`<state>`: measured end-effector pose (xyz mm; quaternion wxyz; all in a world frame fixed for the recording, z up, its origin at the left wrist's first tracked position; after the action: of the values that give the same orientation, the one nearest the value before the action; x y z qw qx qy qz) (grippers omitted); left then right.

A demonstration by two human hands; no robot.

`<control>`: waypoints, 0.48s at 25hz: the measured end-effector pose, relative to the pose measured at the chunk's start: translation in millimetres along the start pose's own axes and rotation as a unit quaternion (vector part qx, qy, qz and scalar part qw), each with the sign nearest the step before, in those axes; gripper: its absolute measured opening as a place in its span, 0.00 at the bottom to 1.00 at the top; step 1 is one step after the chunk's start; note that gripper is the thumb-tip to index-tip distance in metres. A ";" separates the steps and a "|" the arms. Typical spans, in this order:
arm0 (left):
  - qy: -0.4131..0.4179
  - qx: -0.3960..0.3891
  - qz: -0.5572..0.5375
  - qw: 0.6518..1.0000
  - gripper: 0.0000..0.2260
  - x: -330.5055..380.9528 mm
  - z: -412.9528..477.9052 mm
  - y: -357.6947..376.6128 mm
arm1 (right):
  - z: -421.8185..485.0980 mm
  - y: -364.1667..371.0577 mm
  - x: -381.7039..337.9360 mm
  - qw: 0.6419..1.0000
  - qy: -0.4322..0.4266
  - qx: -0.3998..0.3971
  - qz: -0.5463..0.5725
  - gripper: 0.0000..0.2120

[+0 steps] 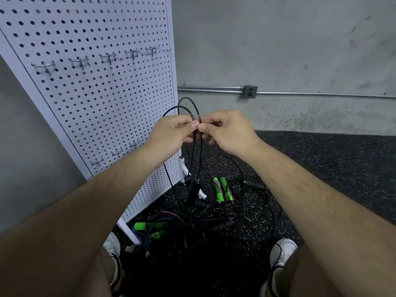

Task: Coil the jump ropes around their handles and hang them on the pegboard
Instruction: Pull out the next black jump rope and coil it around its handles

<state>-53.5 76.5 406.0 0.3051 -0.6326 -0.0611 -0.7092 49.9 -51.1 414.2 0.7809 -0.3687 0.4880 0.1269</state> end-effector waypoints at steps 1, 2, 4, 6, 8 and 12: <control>-0.009 -0.006 -0.027 1.000 0.07 0.9 -0.5 0.0 | -0.9 -0.3 -0.9 1.000 0.000 0.003 -0.001 0.03; -0.020 -0.013 -0.057 0.998 0.06 2.3 -1.1 0.7 | -2.0 -0.3 -1.0 1.000 0.000 0.007 -0.001 0.02; -0.028 -0.021 -0.089 0.995 0.06 4.5 -1.2 2.9 | -3.6 1.1 0.1 1.000 -0.017 0.020 -0.007 0.02; -0.022 -0.002 -0.086 0.996 0.06 7.4 0.4 2.1 | -5.6 4.4 3.3 0.999 -0.032 0.025 -0.009 0.04; -0.015 0.025 -0.092 0.995 0.06 11.3 3.4 -2.4 | -8.2 8.3 11.7 0.999 -0.001 -0.004 -0.038 0.11; 0.002 0.064 -0.113 0.992 0.06 17.4 9.9 -16.3 | -18.1 20.2 32.2 0.984 0.064 -0.151 -0.067 0.09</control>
<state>-53.6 88.2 429.0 0.2632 -0.5995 -0.1769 -0.7348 42.4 -54.9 373.0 0.6903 -0.5214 0.4865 0.1223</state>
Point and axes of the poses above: each hand's wrist, its own z-axis towards the middle knuckle, its own y-axis out of the palm, x = y × z, the point moved 2 cm from there along z, towards the middle knuckle, and after that the axes turned 2 degrees about z, right-handed, at the moved point
